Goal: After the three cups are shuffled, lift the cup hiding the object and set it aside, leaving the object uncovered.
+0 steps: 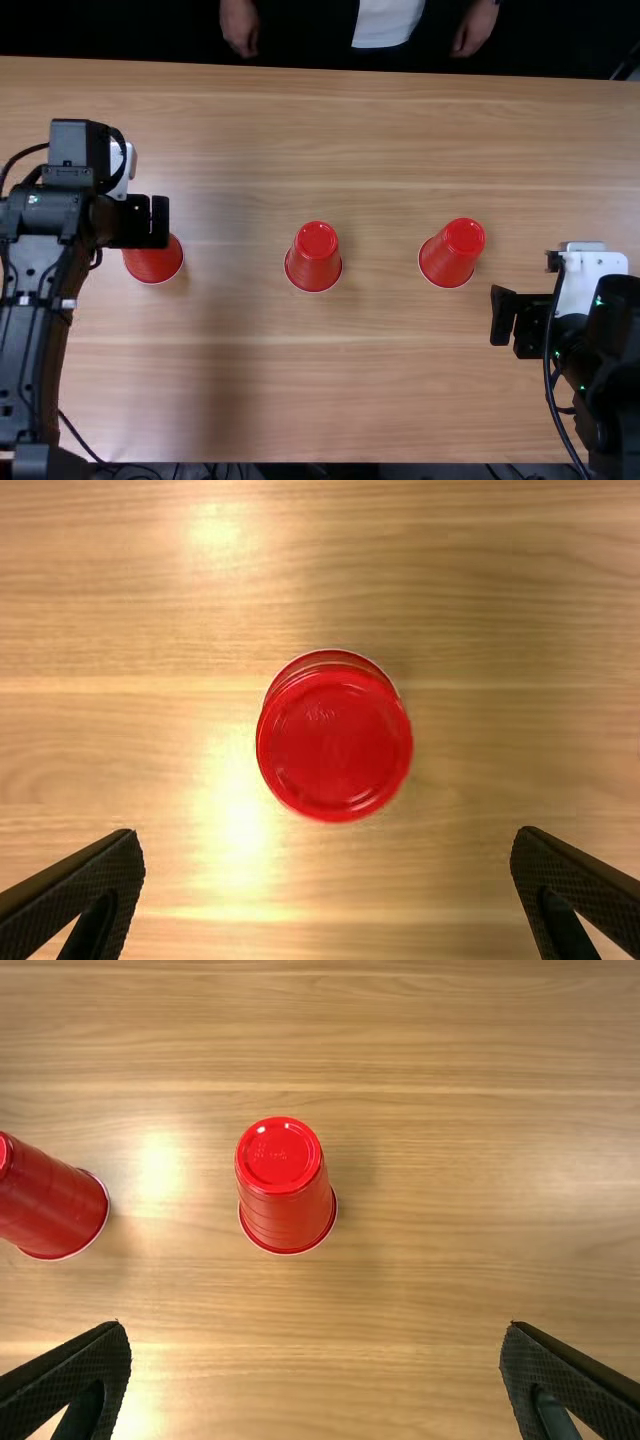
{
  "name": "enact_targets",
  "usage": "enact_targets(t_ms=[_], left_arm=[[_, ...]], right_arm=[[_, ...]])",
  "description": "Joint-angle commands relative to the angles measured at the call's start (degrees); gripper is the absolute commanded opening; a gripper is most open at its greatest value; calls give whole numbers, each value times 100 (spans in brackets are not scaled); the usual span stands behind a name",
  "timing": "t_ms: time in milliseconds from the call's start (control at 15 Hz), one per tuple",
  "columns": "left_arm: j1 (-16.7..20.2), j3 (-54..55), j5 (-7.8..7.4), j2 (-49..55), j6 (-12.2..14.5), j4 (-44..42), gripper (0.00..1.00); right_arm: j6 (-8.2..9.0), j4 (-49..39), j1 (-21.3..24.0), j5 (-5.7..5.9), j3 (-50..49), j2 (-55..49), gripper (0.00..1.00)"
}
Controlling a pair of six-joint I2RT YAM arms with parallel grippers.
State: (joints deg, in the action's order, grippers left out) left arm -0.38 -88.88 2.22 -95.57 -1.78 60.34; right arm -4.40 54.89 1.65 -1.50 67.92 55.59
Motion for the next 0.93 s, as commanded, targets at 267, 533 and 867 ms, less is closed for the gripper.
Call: enact_targets(t_ms=[267, 533, 867], left_arm=[[-41, -209, 84, -665, -54, -243, 100], [-58, -209, 63, -1016, -64, -254, 100], [-85, -279, 73, -1385, -33, -254, 100]], right_arm=[[29, -30, 55, -19, -33, 48, 100], [29, -115, 55, -8, -95, 48, 100], [29, -125, 63, 2, -174, 101, 100]])
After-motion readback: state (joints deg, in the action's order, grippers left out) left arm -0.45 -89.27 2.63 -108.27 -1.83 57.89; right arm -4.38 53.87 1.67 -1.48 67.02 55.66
